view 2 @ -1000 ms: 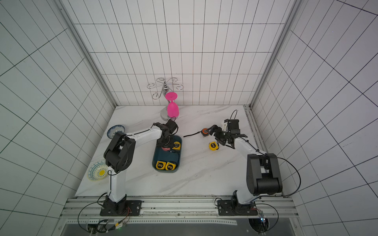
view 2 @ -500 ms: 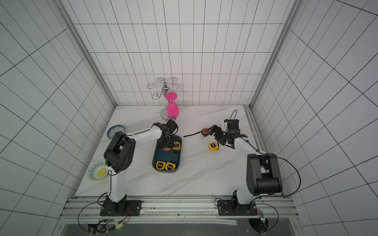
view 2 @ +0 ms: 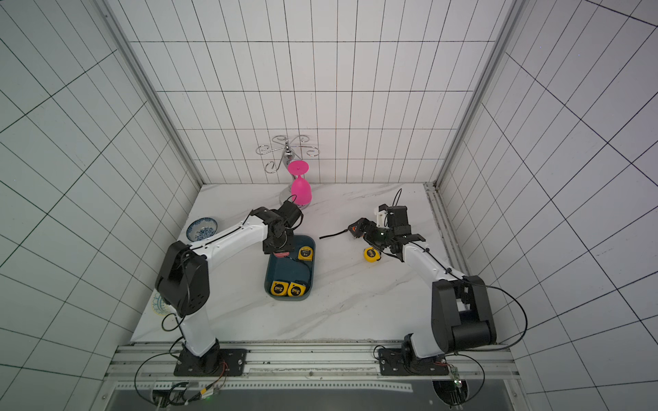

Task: Take the tape measure out of the storage box
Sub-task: Pick up the tape measure from the storage box, then place the tape measure at the center of the board.

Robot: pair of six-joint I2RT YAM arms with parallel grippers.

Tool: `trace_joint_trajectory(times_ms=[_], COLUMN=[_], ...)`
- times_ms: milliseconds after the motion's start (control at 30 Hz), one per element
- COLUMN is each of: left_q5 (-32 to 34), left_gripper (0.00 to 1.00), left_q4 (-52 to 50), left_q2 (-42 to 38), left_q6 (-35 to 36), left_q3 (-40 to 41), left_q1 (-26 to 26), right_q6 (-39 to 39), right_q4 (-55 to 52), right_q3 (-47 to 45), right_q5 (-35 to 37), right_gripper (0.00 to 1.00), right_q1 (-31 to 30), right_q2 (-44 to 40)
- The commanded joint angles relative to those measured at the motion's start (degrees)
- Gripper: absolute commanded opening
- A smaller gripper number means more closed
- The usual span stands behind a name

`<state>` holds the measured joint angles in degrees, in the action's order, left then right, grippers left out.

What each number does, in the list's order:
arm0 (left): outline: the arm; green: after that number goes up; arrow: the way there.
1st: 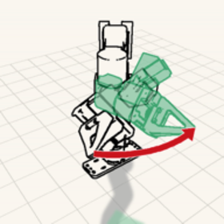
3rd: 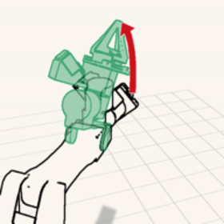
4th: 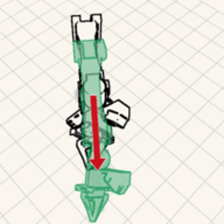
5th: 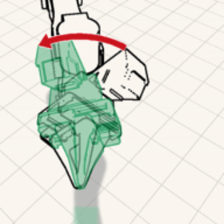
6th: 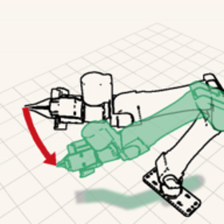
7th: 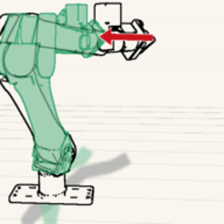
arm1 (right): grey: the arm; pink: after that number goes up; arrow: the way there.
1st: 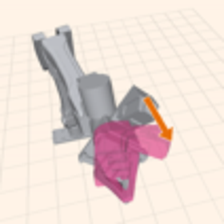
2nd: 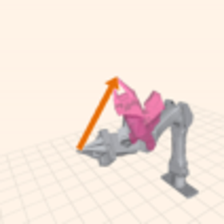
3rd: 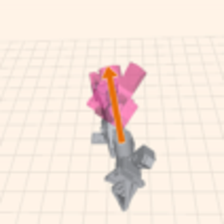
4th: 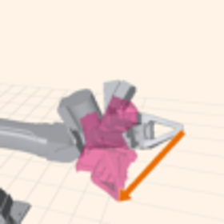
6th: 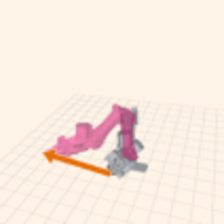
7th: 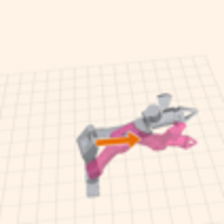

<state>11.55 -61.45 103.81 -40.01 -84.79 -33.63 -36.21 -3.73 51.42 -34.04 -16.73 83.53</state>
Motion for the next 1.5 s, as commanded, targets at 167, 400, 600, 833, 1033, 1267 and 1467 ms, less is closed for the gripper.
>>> trace_joint_trajectory(times_ms=[167,400,600,833,1033,1267,1467], left_q5=[-1.6,-8.3,-17.06,-22.98,-25.88,-26.27,-27.95], left_gripper=[0.0,0.0,0.0,0.0,0.0,0.0,0.0], left_q4=[-2.43,-0.05,5.26,9.3,12.01,13.19,13.99], left_q2=[-7.1,-7.51,-6.35,-6.07,-6.25,-5.73,-5.46], left_q6=[-6.33,-10.51,-15.17,-18.41,-19.84,-20.02,-20.2], left_q3=[-7.41,-13.29,-14.22,-12.83,-9.84,-8.32,-7.21], left_q1=[-0.52,-0.74,-0.85,-1.53,-1.58,-1.68,-1.47], right_q6=[-1.15,-3.07,-2.99,-2.9,-3.1,-4.17,-4.49], right_q4=[6.76,14.14,22.24,33.64,38.47,43.36,46.6], right_q3=[-5.1,-8.05,-9.21,-9.87,-8.55,-8.66,-10.52], right_q5=[4.24,7.86,9.85,10.91,9.92,8.33,7.91], right_gripper=[0.98,0.99,0.99,0.99,0.99,0.97,0.93], right_q1=[-7.45,-13.99,-18.6,-20.79,-21.06,-21.15,-21.15], right_q2=[-6.07,-9.25,-8.05,-4.24,-0.71,1.28,1.2])
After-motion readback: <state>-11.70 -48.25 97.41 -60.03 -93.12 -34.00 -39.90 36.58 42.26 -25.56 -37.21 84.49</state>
